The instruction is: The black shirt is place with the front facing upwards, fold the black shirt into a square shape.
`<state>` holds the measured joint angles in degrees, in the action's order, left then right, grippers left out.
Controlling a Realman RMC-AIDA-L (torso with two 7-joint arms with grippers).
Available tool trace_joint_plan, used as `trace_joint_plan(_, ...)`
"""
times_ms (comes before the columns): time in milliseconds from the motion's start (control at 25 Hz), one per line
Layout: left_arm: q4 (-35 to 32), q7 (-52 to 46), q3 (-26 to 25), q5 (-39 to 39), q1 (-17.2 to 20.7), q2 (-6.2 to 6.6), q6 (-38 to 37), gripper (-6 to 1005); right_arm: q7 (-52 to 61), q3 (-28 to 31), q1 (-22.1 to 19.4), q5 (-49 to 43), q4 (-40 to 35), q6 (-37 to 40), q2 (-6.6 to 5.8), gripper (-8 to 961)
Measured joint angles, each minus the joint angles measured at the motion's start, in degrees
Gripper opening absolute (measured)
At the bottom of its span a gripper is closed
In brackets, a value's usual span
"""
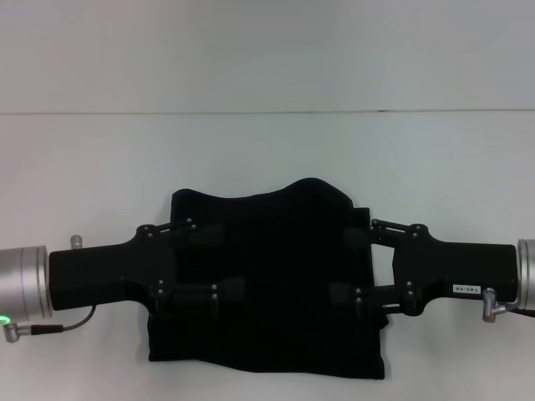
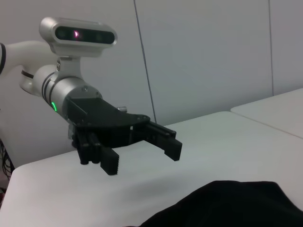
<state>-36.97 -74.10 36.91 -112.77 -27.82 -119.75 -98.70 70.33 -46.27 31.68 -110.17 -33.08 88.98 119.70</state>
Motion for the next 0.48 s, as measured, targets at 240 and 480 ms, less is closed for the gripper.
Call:
trace_joint_plan(240, 0.1, -0.4, 0.0, -0.8, 0.1, -0.13, 0.4, 921, 0.0, 0.0, 0.1, 0.0, 0.6, 0.2, 0.01, 944)
trace_joint_plan(480, 0.1, -0.5, 0.0, -1.3, 0.1, -0.26, 0.4, 921, 0.0, 0.3, 0.0, 0.0, 0.6, 0.4, 0.00, 944)
